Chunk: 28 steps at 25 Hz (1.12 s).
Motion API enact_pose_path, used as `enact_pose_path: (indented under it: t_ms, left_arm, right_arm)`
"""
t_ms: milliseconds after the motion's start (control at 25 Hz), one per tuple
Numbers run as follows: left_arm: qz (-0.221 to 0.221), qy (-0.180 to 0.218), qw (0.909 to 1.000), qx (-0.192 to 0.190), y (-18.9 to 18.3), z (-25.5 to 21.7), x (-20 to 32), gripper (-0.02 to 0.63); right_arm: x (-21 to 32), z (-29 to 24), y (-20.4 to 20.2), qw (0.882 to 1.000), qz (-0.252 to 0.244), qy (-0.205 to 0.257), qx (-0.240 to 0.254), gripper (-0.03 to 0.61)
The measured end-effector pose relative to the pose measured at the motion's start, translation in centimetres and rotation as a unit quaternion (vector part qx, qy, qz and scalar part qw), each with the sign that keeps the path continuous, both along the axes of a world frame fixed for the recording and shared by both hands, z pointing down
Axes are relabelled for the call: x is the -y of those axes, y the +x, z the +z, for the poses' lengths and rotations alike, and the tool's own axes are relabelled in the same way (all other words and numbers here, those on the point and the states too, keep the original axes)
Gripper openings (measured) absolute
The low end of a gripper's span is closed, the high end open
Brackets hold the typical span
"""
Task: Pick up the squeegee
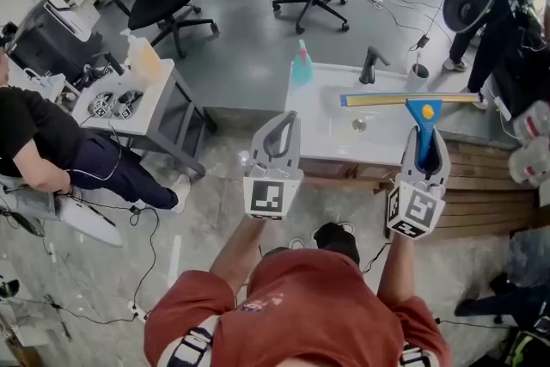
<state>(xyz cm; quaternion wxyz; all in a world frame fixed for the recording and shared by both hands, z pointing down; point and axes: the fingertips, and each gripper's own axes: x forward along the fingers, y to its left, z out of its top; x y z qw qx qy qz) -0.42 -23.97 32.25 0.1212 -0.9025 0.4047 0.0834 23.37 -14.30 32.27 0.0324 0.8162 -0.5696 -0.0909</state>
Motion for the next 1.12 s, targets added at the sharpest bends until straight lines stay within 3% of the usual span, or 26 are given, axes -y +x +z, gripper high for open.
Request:
enact_pose_path:
  t_ms: [240,1120]
  left_arm:
    - [-0.008,0.024,0.9995,-0.018,-0.8,-0.7,-0.4,0.018]
    - [-0.012,0.014,0.9998,-0.002,-2.5,0.2,-0.1,0.018]
  right_arm:
    - [-0.6,-0.7,-1.0,0.999,0.009,0.047,-0.022,0.141]
    - [1.0,0.1,-2.7,1.0,0.001,0.014,-0.018,0.141]
